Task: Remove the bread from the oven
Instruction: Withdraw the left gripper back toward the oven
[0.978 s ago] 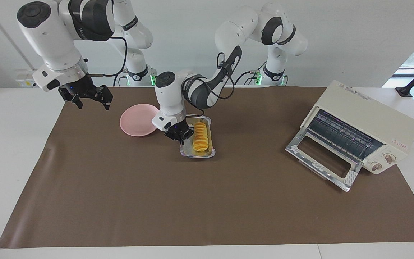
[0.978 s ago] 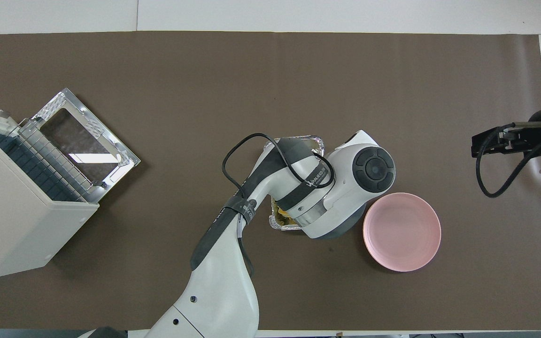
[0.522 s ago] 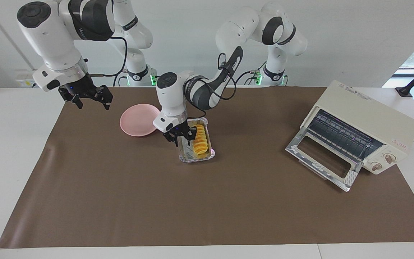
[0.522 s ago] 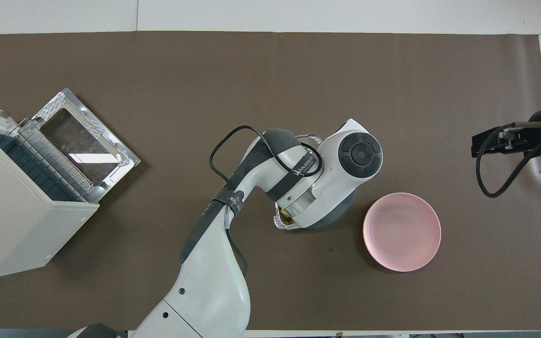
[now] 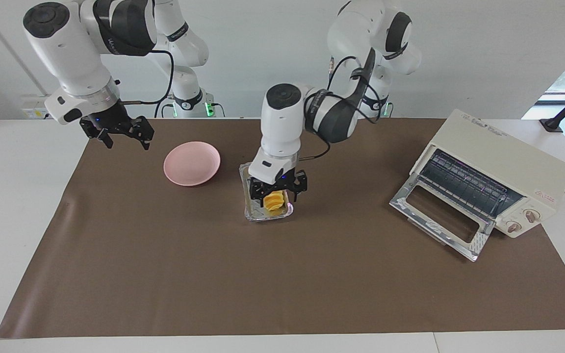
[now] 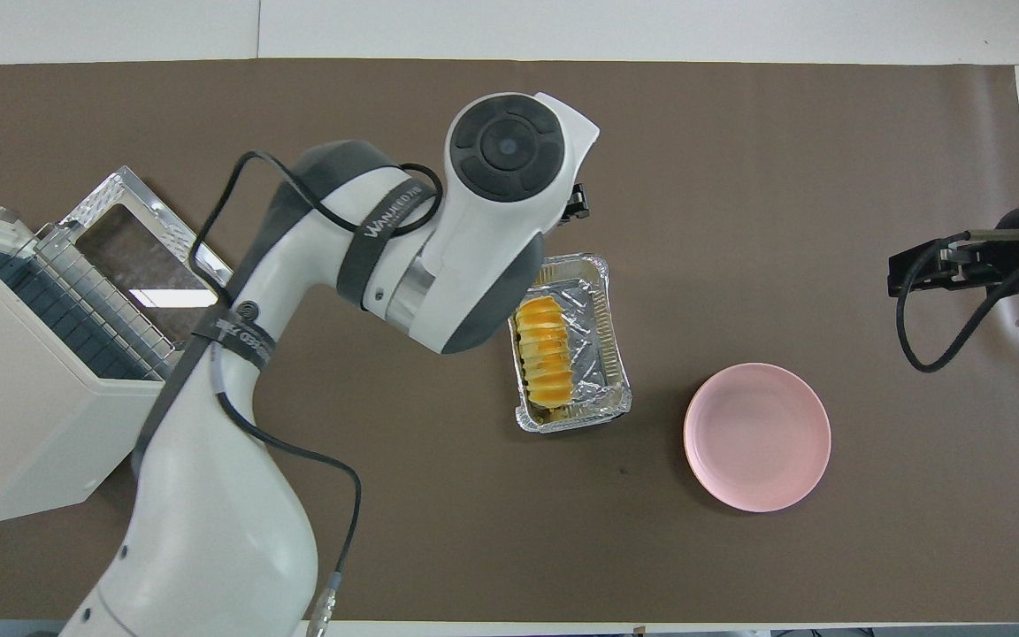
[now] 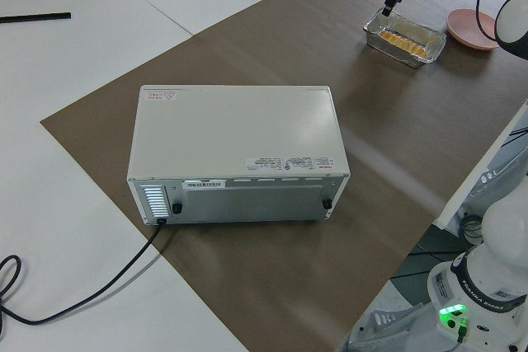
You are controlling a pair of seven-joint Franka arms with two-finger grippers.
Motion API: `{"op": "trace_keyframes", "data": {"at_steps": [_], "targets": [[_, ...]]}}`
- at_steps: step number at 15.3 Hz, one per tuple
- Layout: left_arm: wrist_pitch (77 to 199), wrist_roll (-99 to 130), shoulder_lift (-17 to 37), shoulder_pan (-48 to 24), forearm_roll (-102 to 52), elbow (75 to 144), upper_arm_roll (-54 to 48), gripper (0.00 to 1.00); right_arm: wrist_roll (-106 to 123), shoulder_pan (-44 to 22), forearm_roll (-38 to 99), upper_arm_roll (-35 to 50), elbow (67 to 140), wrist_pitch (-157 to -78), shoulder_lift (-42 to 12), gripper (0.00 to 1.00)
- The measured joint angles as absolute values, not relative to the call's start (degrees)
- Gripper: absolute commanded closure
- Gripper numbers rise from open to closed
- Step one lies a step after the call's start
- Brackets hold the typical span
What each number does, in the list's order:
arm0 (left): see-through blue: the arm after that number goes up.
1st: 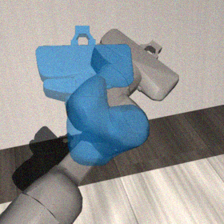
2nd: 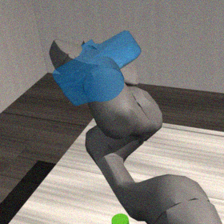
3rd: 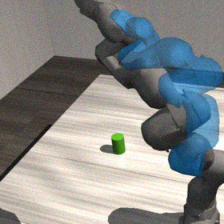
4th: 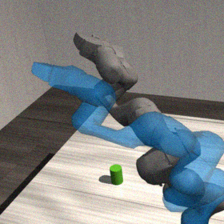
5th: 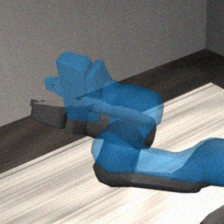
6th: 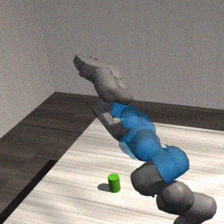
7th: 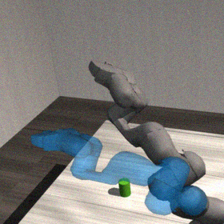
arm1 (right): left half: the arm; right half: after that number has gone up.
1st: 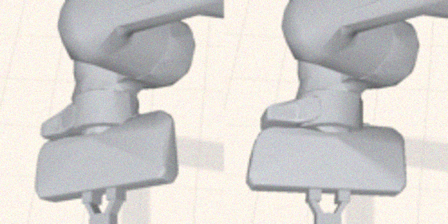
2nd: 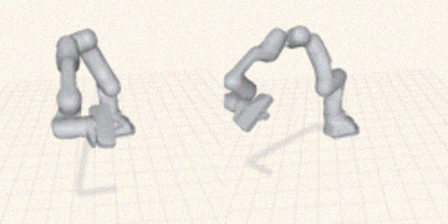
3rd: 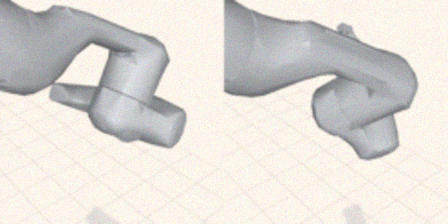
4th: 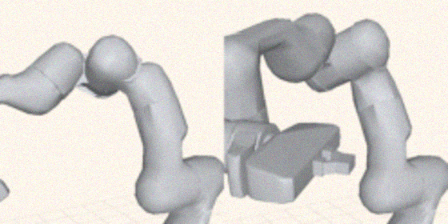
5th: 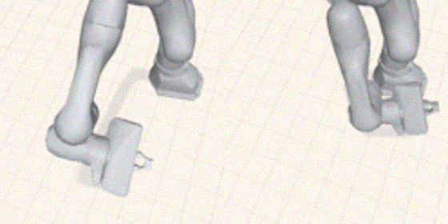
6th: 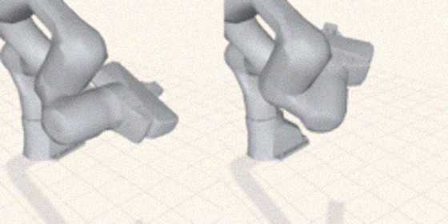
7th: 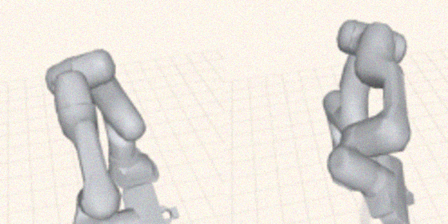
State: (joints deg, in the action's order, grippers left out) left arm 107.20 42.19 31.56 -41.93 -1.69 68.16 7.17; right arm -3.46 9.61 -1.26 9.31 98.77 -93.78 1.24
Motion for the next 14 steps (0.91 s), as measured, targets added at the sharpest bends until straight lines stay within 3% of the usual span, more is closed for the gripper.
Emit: {"op": "trace_keyframes", "data": {"at_steps": [3, 9, 12, 14], "targets": [[100.05, 29.99, 26.48, -33.43, -1.70, 69.13, 7.44, 0.00, -3.46, 9.61, -1.26, 9.31, 98.77, -93.78, 1.24, 0.00], [91.68, 9.61, 21.73, -18.59, -1.89, 71.03, 7.38, 0.00, -3.46, 9.61, -1.26, 9.31, 98.77, -93.78, 1.24, 0.00], [89.89, 4.73, 15.84, -17.24, -1.89, 78.29, 7.33, 0.00, -3.46, 9.64, -1.26, 9.30, 98.77, -93.78, 1.27, 0.00], [89.74, 1.93, 7.04, -15.82, -1.89, 88.66, 7.15, 0.00, -1.15, 10.24, -1.27, 9.10, 98.77, -93.87, 1.80, 0.00]]}}
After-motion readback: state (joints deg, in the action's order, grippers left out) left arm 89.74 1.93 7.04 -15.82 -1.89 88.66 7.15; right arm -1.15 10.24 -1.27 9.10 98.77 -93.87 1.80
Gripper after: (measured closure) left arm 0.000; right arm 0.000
